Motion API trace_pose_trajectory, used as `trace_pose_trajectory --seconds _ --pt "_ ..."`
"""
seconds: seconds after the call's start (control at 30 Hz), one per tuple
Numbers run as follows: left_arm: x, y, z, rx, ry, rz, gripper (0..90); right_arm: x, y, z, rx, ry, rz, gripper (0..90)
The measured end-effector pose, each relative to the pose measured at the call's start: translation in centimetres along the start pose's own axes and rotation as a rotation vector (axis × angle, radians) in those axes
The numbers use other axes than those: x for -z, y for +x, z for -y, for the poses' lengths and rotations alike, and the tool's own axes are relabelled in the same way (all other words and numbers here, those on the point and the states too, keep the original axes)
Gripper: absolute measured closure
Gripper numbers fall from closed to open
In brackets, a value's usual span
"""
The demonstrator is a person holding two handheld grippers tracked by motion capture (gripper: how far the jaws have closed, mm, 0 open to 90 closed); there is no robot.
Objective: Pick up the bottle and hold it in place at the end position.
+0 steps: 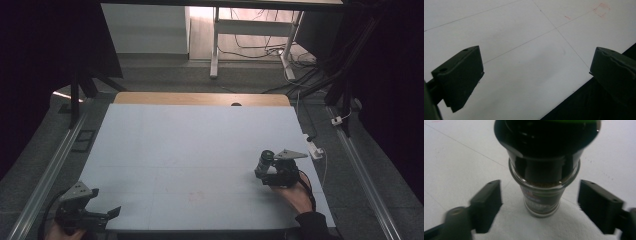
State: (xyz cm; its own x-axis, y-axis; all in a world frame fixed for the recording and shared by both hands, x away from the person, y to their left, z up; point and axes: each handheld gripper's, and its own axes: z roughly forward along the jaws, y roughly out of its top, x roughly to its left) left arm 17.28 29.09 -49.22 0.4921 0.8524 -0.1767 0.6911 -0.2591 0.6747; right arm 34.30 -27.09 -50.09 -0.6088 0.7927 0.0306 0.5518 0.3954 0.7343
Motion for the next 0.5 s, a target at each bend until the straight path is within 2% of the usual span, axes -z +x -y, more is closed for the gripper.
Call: trace_pose_trajectory --seconds 0.03,0.07,0.1,0.17,0.27,0.5 --pt "0.00 0.00 0.00 0.000 0.000 0.000 0.0 0.03 0.03 -0.11 0.015 -0.008 0.004 31.3" --pt "-0.01 0.00 0.00 0.001 0.000 0.000 0.0 0.03 0.03 -0.11 0.015 -0.008 0.004 31.3" --pt "-0.01 0.01 0.00 0.001 0.000 0.000 0.0 0.06 0.03 -0.21 0.020 -0.010 0.003 36.9" --pt "-0.01 0.01 0.00 0.001 0.001 0.000 0.0 0.08 0.00 -0.25 0.022 -0.008 -0.001 39.2" --pt "-0.01 0.01 -0.01 0.001 0.002 0.000 0.0 0.17 -0.08 -0.34 0.023 -0.020 -0.002 49.2" --pt "-0.04 0.01 -0.03 0.003 0.002 0.000 0.0 0.22 -0.28 -0.35 0.020 -0.022 -0.004 51.6"
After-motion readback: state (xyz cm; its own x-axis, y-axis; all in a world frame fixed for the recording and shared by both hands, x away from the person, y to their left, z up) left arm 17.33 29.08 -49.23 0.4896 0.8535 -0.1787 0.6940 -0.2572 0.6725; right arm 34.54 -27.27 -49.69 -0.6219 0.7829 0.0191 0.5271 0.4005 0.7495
